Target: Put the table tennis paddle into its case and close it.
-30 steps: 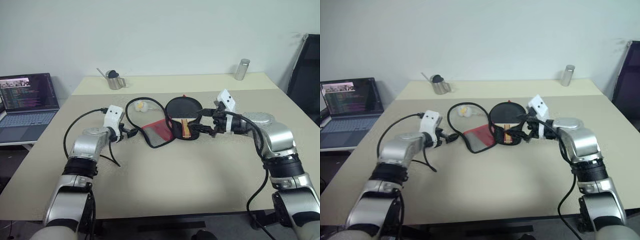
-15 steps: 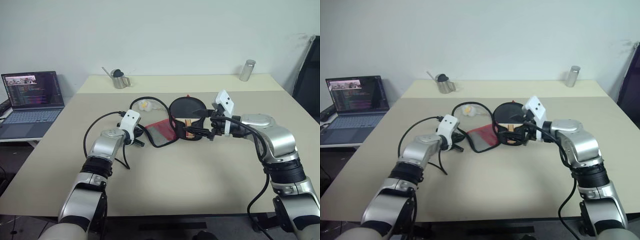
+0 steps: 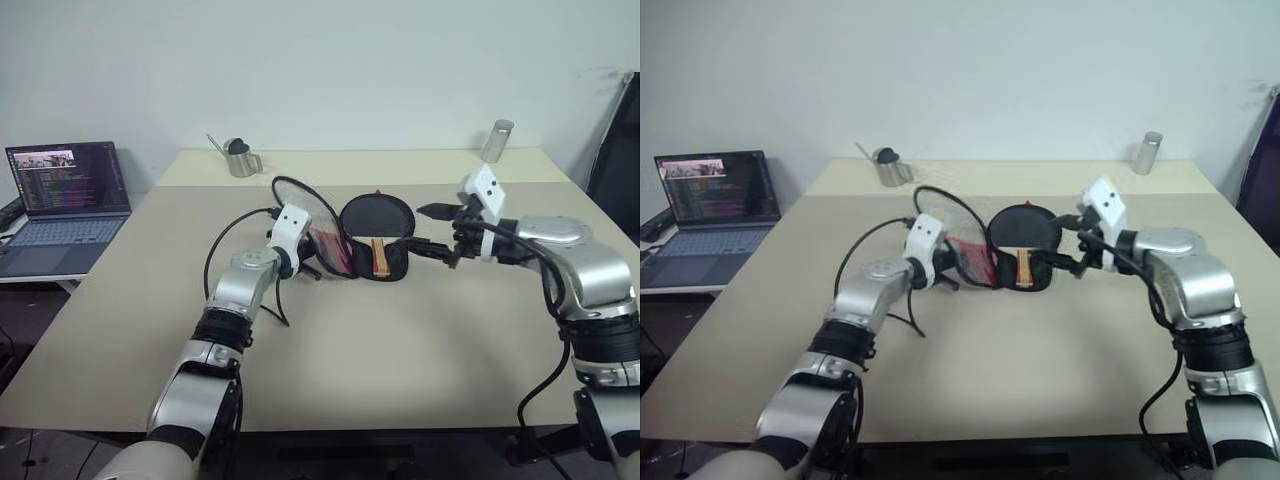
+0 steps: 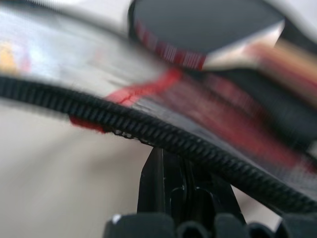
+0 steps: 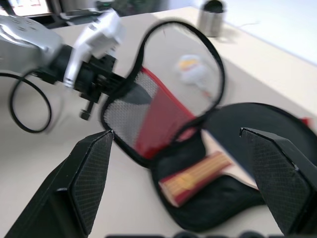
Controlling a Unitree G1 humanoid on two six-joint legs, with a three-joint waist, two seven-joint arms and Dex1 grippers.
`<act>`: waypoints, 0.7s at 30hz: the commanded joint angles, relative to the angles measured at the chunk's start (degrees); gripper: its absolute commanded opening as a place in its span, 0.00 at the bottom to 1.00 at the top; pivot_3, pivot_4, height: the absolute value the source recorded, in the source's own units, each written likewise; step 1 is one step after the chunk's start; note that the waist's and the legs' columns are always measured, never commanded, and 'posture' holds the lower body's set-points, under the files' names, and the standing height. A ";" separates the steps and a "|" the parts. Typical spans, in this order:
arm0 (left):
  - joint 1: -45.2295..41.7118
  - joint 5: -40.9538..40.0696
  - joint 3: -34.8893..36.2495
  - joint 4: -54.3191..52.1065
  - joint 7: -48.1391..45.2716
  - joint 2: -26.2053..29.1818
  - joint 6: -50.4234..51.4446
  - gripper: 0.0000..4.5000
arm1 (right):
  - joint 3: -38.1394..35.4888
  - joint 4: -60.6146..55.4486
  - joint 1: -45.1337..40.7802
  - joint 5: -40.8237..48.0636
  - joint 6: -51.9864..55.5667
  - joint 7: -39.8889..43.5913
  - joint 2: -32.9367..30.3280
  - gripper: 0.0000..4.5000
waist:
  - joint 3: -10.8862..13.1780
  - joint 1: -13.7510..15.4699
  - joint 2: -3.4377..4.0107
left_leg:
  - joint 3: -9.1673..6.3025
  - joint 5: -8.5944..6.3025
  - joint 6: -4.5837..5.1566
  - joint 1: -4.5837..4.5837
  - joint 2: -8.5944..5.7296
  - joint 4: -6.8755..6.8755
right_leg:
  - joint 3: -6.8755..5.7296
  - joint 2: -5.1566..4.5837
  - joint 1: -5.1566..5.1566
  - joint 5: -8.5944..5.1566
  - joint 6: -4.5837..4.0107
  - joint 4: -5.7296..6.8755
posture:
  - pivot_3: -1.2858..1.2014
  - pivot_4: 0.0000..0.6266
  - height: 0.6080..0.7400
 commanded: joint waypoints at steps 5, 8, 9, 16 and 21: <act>-6.78 -1.88 2.98 3.28 4.57 -8.70 -10.33 0.01 | -5.41 2.07 -2.17 -0.73 -2.76 -5.57 -2.07 1.00 | 0.03 0.57 -0.05 | -0.01 0.00 0.00 -0.03 -0.03 0.03 | -0.02 -0.03 0.03 0.01 0.01 -0.02 | 0.52 0.24 1.00; -7.58 -0.14 3.17 7.61 10.60 -13.33 -12.51 0.01 | -6.57 2.42 -2.53 -0.65 -2.45 -7.83 -2.22 1.00 | 0.02 0.75 -0.06 | 0.03 0.00 0.00 -0.02 -0.04 0.02 | -0.01 -0.04 0.05 0.01 0.02 -0.05 | 0.52 0.24 1.00; -7.75 0.16 3.47 8.84 12.60 -14.50 -12.94 0.01 | -7.14 2.48 -2.56 -0.40 -1.99 -8.70 -2.03 1.00 | 0.03 0.69 -0.06 | 0.07 0.00 0.00 -0.01 -0.02 0.01 | 0.01 -0.04 0.04 0.01 0.02 -0.04 | 0.52 0.24 1.00; -7.78 -3.26 6.43 5.29 10.69 -14.57 -15.48 0.01 | -10.81 3.42 -2.14 1.86 3.63 -17.38 2.44 1.00 | 0.05 0.39 -0.10 | 0.15 0.00 0.00 0.02 0.02 0.00 | 0.05 -0.02 0.00 0.01 0.02 0.03 | 0.52 0.24 1.00; -5.09 -10.90 11.10 -7.18 0.65 -4.73 -7.51 0.01 | -19.40 6.11 -3.03 8.23 13.00 -27.90 12.15 1.00 | 0.03 -0.36 -0.07 | 0.16 0.00 0.00 0.03 0.06 0.00 | 0.12 0.00 -0.01 0.02 0.01 0.07 | 0.52 0.24 1.00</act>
